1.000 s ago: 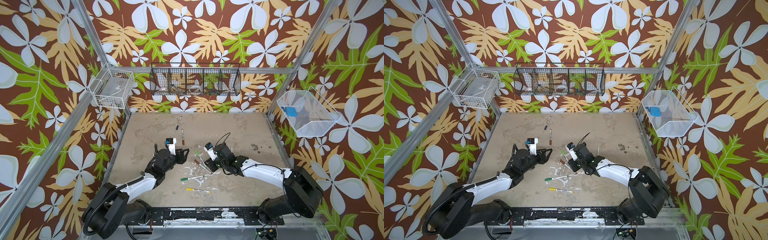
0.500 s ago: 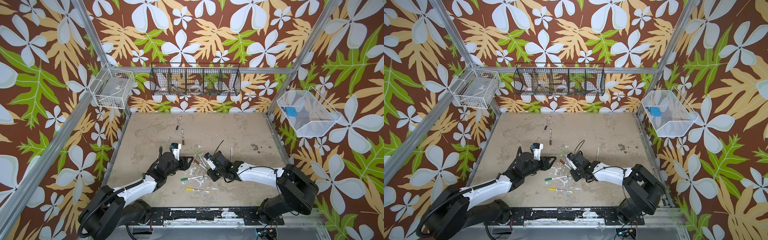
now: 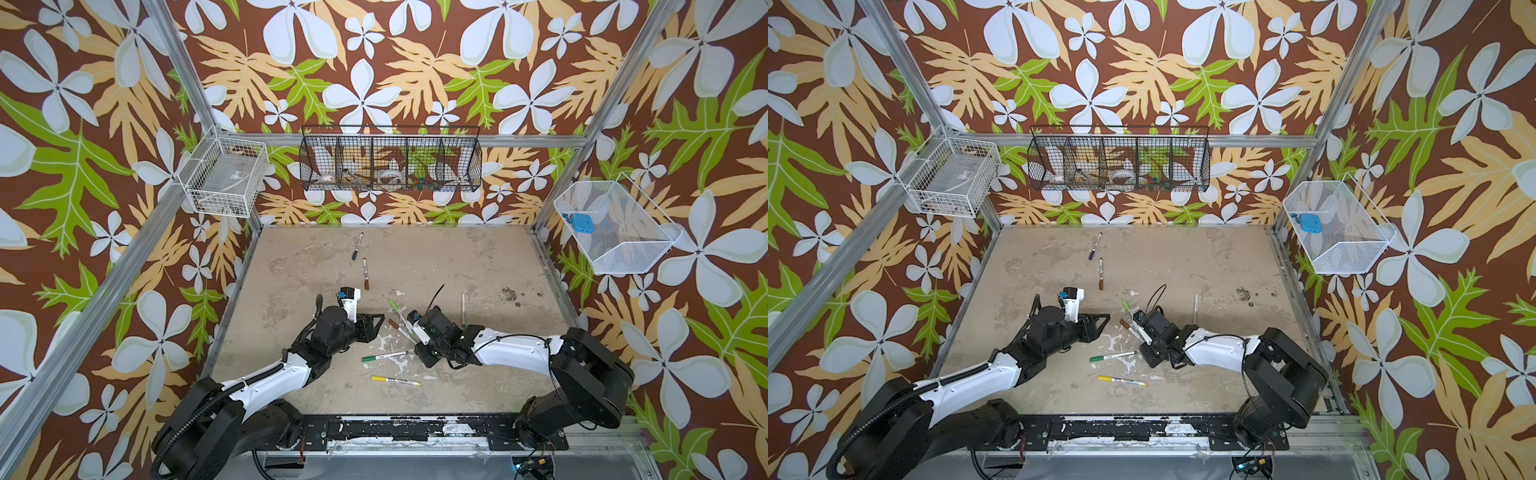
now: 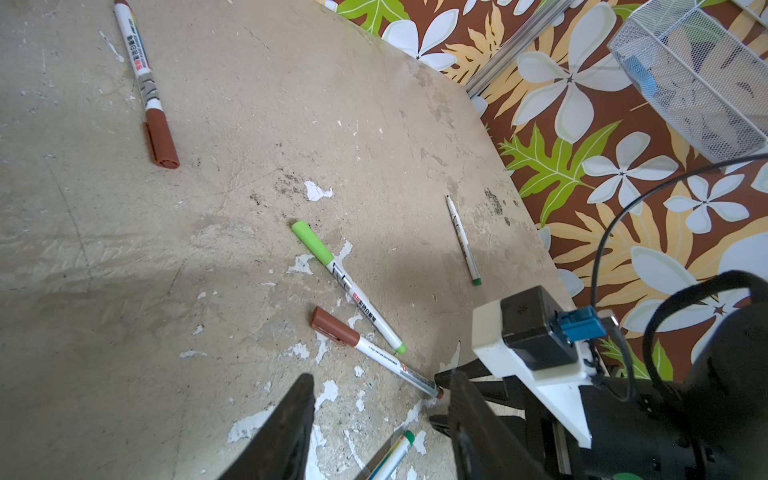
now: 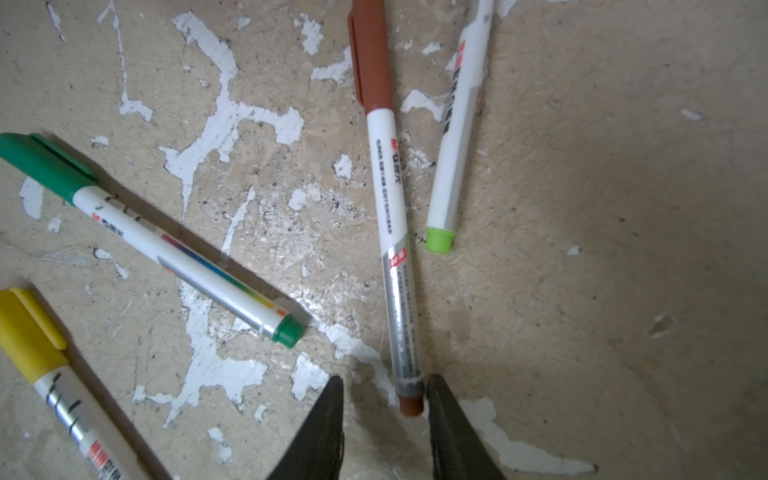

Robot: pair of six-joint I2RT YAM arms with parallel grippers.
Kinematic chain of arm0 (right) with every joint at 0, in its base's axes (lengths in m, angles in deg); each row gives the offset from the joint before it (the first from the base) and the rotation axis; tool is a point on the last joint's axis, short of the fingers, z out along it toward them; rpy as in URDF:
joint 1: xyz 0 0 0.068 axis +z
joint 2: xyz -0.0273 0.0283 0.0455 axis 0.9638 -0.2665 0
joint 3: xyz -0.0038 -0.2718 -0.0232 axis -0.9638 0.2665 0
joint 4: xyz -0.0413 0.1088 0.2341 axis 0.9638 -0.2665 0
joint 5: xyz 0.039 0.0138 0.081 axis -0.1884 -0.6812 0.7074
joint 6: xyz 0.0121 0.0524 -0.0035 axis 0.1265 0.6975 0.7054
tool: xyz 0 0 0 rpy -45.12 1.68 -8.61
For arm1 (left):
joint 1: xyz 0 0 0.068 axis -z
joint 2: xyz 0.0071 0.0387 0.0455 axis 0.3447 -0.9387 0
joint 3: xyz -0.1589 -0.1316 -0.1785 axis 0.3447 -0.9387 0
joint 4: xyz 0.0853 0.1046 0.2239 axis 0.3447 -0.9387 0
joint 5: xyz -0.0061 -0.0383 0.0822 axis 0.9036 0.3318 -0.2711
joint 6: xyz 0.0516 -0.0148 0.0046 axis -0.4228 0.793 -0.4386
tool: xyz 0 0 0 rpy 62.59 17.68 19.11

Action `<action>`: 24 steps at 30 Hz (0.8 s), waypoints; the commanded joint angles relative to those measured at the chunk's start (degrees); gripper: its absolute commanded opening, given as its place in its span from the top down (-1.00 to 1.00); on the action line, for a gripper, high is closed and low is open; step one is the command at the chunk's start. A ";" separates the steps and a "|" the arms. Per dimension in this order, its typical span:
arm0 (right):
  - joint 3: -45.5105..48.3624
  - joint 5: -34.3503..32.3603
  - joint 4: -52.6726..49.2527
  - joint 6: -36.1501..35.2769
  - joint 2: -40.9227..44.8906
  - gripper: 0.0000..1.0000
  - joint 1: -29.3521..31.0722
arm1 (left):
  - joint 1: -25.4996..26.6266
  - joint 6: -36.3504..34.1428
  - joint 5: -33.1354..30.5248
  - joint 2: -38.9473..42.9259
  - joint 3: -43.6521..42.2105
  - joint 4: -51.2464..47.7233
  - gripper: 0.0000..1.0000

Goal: Open the pen caps
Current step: 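Close the right gripper on the brown-capped marker's barrel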

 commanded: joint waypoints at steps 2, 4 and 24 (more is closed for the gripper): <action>-0.59 -0.83 0.61 -0.42 -1.02 0.31 0.45 | 0.07 -0.31 -0.36 0.28 -0.11 0.63 -0.07; -0.87 -0.88 0.69 -0.53 -1.53 0.33 0.62 | 0.08 -0.28 -0.29 0.19 -0.16 0.72 -0.07; -0.93 -3.24 3.03 0.23 -0.44 1.00 1.05 | 0.03 1.33 0.89 3.81 -3.30 6.69 -0.08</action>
